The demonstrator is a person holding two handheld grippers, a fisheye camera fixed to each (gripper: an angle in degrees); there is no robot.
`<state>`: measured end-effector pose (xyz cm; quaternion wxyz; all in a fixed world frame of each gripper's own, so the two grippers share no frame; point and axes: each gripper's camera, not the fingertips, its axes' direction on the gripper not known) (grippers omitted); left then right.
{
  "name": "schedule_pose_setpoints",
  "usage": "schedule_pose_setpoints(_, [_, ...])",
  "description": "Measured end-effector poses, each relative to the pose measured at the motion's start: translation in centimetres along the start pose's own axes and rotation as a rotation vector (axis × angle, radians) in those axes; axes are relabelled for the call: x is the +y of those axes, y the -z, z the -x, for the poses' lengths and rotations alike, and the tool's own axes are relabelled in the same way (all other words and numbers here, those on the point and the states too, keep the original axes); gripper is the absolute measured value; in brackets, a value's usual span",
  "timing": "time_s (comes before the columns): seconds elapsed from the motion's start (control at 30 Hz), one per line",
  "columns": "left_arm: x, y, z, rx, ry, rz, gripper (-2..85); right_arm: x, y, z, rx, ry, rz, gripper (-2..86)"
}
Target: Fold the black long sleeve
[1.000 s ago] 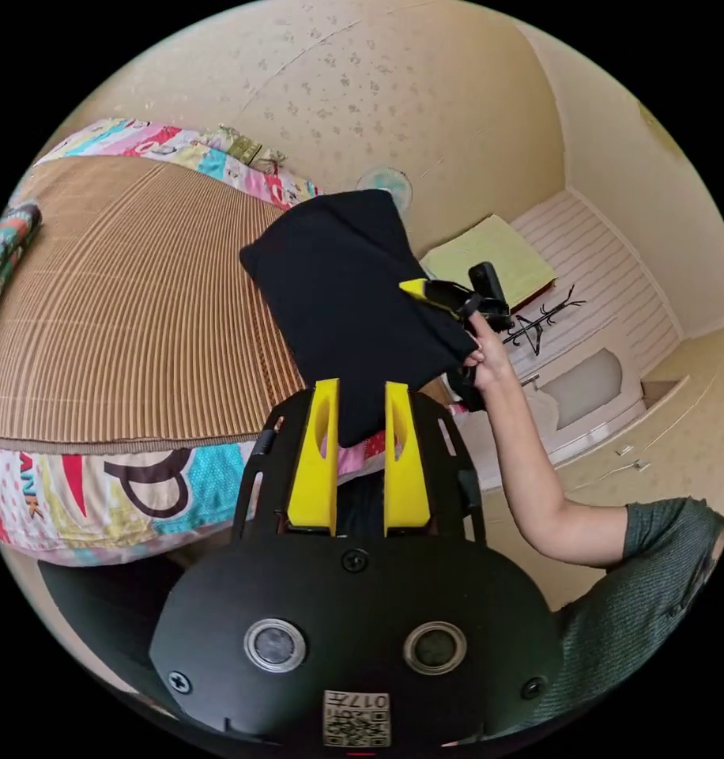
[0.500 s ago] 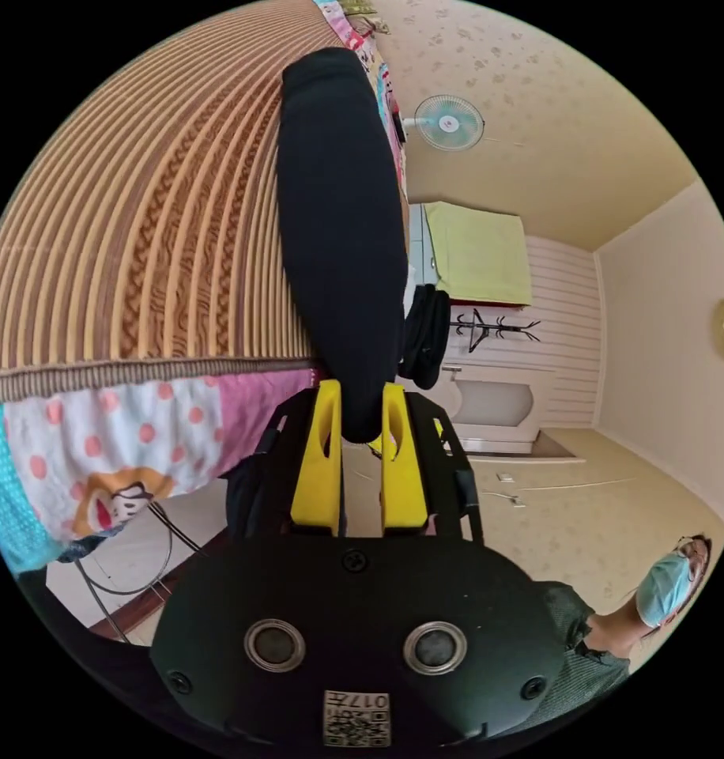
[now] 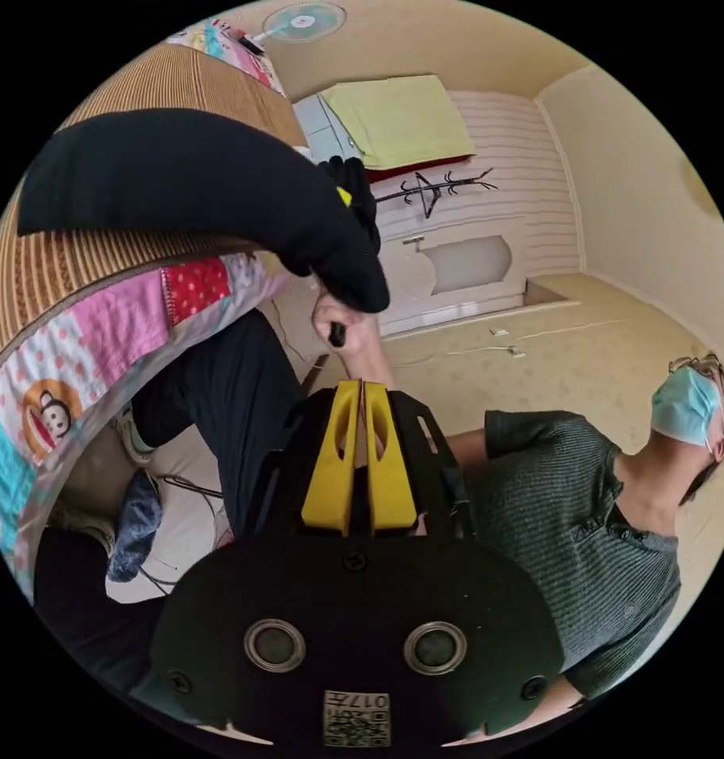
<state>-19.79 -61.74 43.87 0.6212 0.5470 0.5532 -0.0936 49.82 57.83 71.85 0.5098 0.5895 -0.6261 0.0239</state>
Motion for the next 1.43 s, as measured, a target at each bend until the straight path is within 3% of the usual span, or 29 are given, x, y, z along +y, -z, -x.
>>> schedule_pose_setpoints(0.17, [4.0, 6.2, 0.0, -0.161, 0.101, -0.116, 2.5, -8.1, 7.0, 10.5, 0.111, 0.300, -0.177, 6.0])
schedule_pose_setpoints(0.37, [9.7, 11.3, 0.0, -0.228, 0.237, -0.294, 2.6, -14.3, 17.3, 22.1, 0.420, 0.667, -0.388, 6.6])
schedule_pose_setpoints(0.5, [12.5, 12.0, 0.3, -0.237, 0.326, -0.346, 3.5, -16.3, 26.3, 19.8, 0.495, 0.492, -0.546, 7.4])
schedule_pose_setpoints(0.67, [14.1, 10.8, 0.9, -0.194, 0.378, -0.389, 4.6, -14.0, 35.1, 6.9, 0.564, -0.177, -0.669, 8.1])
schedule_pose_setpoints(0.73, [14.4, 10.0, 0.8, -0.179, 0.391, -0.405, 4.9, -10.5, 36.5, 3.7, 0.417, -0.143, -0.724, 8.4])
schedule_pose_setpoints(0.8, [14.3, 8.8, 0.7, -0.149, 0.393, -0.411, 5.1, -8.5, 36.2, 3.6, 0.395, -0.063, -0.762, 8.7])
schedule_pose_setpoints(0.97, [13.7, 6.8, -0.7, -0.201, 0.372, -0.398, 5.2, -3.5, 31.5, 4.4, 0.612, -0.067, -0.788, 7.5])
schedule_pose_setpoints(1.07, [13.4, 6.3, -2.0, -0.325, 0.358, -0.418, 5.2, -0.6, 25.7, 3.1, 0.695, -0.063, -0.671, 2.8])
schedule_pose_setpoints(1.13, [13.5, 6.8, -2.6, -0.447, 0.358, -0.452, 5.7, 0.7, 19.9, 0.5, 0.769, -0.117, -0.467, 1.4])
schedule_pose_setpoints(1.2, [13.6, 8.4, -2.7, -0.688, 0.347, -0.505, 8.3, 1.2, 15.2, -1.7, 0.814, -0.126, -0.279, 0.9])
schedule_pose_setpoints(1.3, [13.8, 11.6, -0.1, -0.815, 0.441, -0.535, 12.3, 1.4, 9.8, -5.2, 0.859, -0.133, 0.006, 0.7])
schedule_pose_setpoints(1.37, [13.6, 14.1, -0.4, -0.847, 0.431, -0.597, 12.9, 1.0, 8.3, -6.6, 0.857, -0.146, 0.070, 0.6])
schedule_pose_setpoints(1.43, [12.7, 16.6, -2.3, -1.010, 0.418, -0.656, 13.2, 0.1, 7.0, -7.3, 0.791, -0.127, 0.138, 0.5])
